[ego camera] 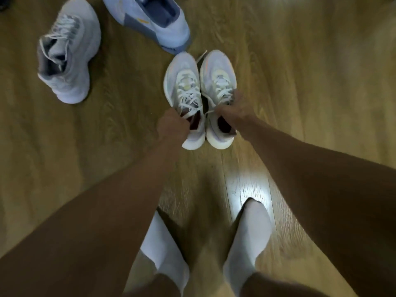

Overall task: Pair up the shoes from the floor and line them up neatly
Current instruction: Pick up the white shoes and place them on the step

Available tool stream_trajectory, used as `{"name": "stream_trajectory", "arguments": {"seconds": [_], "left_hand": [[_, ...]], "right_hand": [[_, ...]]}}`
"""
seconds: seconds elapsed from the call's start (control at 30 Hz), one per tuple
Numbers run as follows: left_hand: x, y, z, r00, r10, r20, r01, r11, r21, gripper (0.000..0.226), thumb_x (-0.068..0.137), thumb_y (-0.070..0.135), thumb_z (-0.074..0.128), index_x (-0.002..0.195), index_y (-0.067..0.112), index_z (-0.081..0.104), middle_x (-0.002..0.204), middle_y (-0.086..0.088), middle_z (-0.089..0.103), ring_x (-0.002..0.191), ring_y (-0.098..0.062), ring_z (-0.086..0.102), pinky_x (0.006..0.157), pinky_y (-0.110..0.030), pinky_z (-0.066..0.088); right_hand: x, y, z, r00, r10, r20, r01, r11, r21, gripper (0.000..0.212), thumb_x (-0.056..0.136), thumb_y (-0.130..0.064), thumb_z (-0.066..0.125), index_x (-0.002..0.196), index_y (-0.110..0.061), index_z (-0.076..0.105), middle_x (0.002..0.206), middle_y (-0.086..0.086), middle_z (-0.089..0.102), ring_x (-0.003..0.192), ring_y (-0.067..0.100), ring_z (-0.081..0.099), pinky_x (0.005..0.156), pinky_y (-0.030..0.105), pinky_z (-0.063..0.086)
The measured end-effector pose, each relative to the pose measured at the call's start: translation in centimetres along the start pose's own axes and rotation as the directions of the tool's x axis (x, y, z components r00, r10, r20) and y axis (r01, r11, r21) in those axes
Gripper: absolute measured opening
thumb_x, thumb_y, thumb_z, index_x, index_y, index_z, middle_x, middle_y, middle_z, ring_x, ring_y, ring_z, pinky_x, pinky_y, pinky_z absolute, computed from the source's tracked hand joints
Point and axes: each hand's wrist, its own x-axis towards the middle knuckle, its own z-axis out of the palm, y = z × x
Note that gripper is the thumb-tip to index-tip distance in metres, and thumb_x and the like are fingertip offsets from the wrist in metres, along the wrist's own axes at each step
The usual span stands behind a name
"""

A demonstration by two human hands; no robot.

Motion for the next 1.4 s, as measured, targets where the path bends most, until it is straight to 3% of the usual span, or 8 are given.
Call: {"name": "stream_trajectory", "arguments": {"seconds": [0.1, 0.23, 0.37, 0.47, 0.73, 0.97, 1.2, 1.4], "left_hand": [[-1.9, -1.4, -0.1, 0.998, -0.044, 0.046, 0.045, 0.998, -0.034, 0.035, 0.093, 0.012, 0.049, 0.127, 0.002, 0.055, 0.123, -0.018, 0.060, 0.112, -0.035, 0.058, 0.081, -0.034, 0.043], [-2.7, -3.3, -0.3, 0.996, -0.080, 0.042, 0.081, 0.996, -0.023, 0.041, 0.091, 0.020, 0.057, 0.131, 0.010, 0.054, 0.125, -0.015, 0.061, 0.113, -0.034, 0.058, 0.086, -0.036, 0.046], [-4.7, -4.5, -0.3, 0.987, -0.103, 0.126, 0.103, 0.995, 0.002, 0.043, 0.089, 0.010, 0.054, 0.132, 0.011, 0.053, 0.124, -0.016, 0.061, 0.114, -0.035, 0.057, 0.090, -0.038, 0.049], [-7.2, -3.9, -0.6, 0.983, -0.097, 0.154, 0.086, 0.994, 0.074, 0.036, 0.090, 0.010, 0.052, 0.126, 0.004, 0.054, 0.123, -0.019, 0.059, 0.114, -0.036, 0.056, 0.090, -0.037, 0.048], [-18.4, 6.6, -10.2, 0.986, -0.024, 0.166, -0.020, 0.965, 0.261, 0.038, 0.095, 0.019, 0.049, 0.129, 0.002, 0.050, 0.130, -0.018, 0.055, 0.119, -0.032, 0.054, 0.092, -0.034, 0.044], [-34.0, 21.3, -24.5, 0.960, 0.236, 0.150, -0.266, 0.936, 0.230, 0.037, 0.087, 0.034, 0.060, 0.115, 0.008, 0.062, 0.116, -0.015, 0.063, 0.107, -0.034, 0.060, 0.084, -0.038, 0.049], [-50.7, 33.4, -30.9, 0.761, 0.607, 0.229, -0.648, 0.728, 0.224, 0.028, 0.082, 0.031, 0.063, 0.105, 0.014, 0.068, 0.107, -0.017, 0.065, 0.101, -0.039, 0.061, 0.077, -0.037, 0.047], [-63.2, 38.4, -27.8, 0.490, 0.782, 0.385, -0.872, 0.449, 0.197, 0.062, 0.083, 0.020, 0.060, 0.143, 0.028, 0.042, 0.127, -0.012, 0.055, 0.117, -0.035, 0.052, 0.095, -0.038, 0.043]], "right_hand": [[-1.3, 0.5, 0.3, 0.992, 0.094, 0.082, -0.101, 0.991, 0.092, 0.064, 0.078, -0.018, 0.067, 0.135, -0.017, 0.037, 0.124, 0.006, 0.054, 0.114, 0.025, 0.055, 0.096, 0.042, 0.049], [-3.0, 2.6, 0.6, 0.950, 0.157, 0.269, -0.176, 0.983, 0.051, 0.080, 0.076, -0.009, 0.071, 0.143, -0.019, 0.027, 0.124, 0.005, 0.055, 0.113, 0.024, 0.055, 0.092, 0.041, 0.051], [-5.8, 4.7, 1.8, 0.974, 0.226, 0.033, -0.206, 0.931, -0.302, 0.044, 0.091, -0.015, 0.052, 0.134, -0.012, 0.043, 0.125, 0.011, 0.058, 0.112, 0.029, 0.057, 0.084, 0.031, 0.046], [-8.7, 4.0, 1.1, 0.961, 0.275, -0.034, -0.260, 0.854, -0.450, 0.035, 0.092, -0.017, 0.052, 0.125, -0.007, 0.048, 0.119, 0.012, 0.060, 0.107, 0.029, 0.059, 0.071, 0.030, 0.043], [-20.1, -6.5, -10.6, 0.955, 0.272, -0.121, -0.298, 0.862, -0.410, 0.039, 0.090, -0.015, 0.051, 0.127, -0.007, 0.046, 0.127, 0.017, 0.055, 0.118, 0.034, 0.053, 0.086, 0.032, 0.043], [-37.2, -19.6, -27.5, 0.963, 0.173, -0.206, -0.244, 0.883, -0.400, 0.045, 0.091, -0.012, 0.050, 0.133, -0.002, 0.037, 0.124, 0.022, 0.055, 0.113, 0.038, 0.055, 0.078, 0.033, 0.042], [-53.4, -24.4, -41.2, 0.867, 0.188, -0.462, -0.335, 0.905, -0.262, 0.050, 0.088, -0.011, 0.053, 0.135, -0.003, 0.037, 0.117, 0.021, 0.060, 0.107, 0.038, 0.057, 0.077, 0.037, 0.044], [-65.9, -20.5, -47.8, 0.714, 0.320, -0.623, -0.442, 0.896, -0.047, 0.057, 0.086, -0.007, 0.051, 0.139, -0.004, 0.028, 0.114, 0.022, 0.060, 0.103, 0.040, 0.057, 0.072, 0.036, 0.038]]}}
